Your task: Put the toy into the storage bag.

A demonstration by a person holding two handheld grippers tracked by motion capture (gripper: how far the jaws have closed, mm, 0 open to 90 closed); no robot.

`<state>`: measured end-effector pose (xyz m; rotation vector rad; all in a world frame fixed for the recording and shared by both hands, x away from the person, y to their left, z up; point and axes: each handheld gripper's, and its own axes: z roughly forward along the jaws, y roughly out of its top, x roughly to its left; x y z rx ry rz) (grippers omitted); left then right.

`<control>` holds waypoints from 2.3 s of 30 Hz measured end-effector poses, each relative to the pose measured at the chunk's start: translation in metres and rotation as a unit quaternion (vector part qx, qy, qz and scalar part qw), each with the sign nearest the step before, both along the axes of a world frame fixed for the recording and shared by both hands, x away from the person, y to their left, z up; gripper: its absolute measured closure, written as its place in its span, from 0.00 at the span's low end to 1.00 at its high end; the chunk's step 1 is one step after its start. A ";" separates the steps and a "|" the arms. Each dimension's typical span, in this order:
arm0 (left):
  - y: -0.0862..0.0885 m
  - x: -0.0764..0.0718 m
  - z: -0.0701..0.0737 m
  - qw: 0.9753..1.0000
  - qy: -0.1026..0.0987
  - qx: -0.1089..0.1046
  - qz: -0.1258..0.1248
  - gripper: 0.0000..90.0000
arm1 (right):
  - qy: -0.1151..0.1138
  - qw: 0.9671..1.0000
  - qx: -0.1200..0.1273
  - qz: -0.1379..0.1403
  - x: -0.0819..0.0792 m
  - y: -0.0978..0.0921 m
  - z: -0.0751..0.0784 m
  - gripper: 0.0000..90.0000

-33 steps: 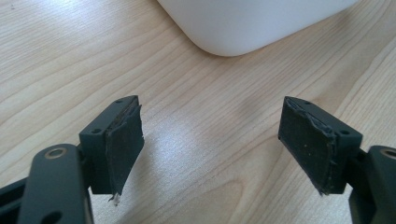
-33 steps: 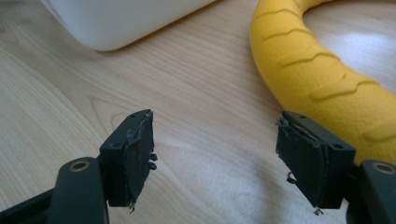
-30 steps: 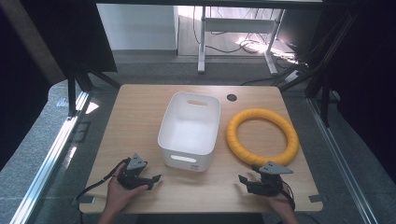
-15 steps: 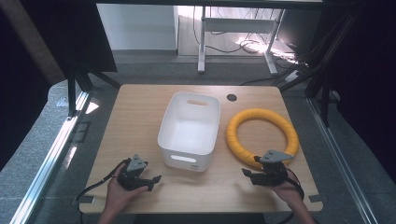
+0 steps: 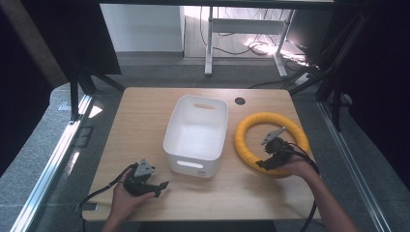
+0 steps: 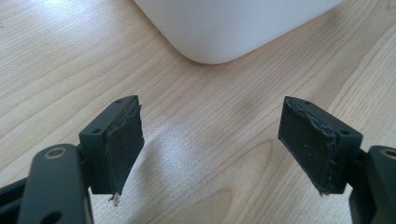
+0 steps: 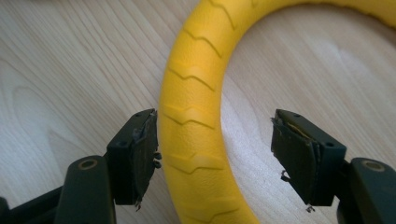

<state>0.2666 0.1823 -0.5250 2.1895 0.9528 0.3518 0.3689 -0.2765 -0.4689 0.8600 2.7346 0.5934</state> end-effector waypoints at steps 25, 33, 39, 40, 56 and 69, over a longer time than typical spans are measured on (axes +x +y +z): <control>-0.003 0.001 -0.003 1.000 0.005 0.001 -0.002 0.24 | 0.091 0.992 -0.068 0.048 0.016 0.017 -0.033 0.54; -0.003 0.001 -0.003 1.000 0.005 -0.002 0.001 0.24 | 0.097 0.992 -0.068 0.050 0.017 0.017 -0.033 0.56; -0.003 0.002 -0.004 1.000 0.005 -0.001 0.001 0.24 | 0.088 0.995 -0.010 0.044 0.017 0.011 -0.023 0.56; -0.003 0.001 -0.004 1.000 0.005 -0.001 0.001 0.24 | 0.087 0.995 0.002 0.039 0.017 0.010 -0.019 0.57; -0.003 0.002 -0.004 1.000 0.005 0.001 0.001 0.24 | 0.056 0.985 0.162 0.009 0.019 -0.016 0.016 0.57; -0.004 0.003 -0.005 1.000 0.006 0.002 0.001 0.24 | 0.027 0.970 0.240 -0.020 0.022 -0.034 0.032 0.57</control>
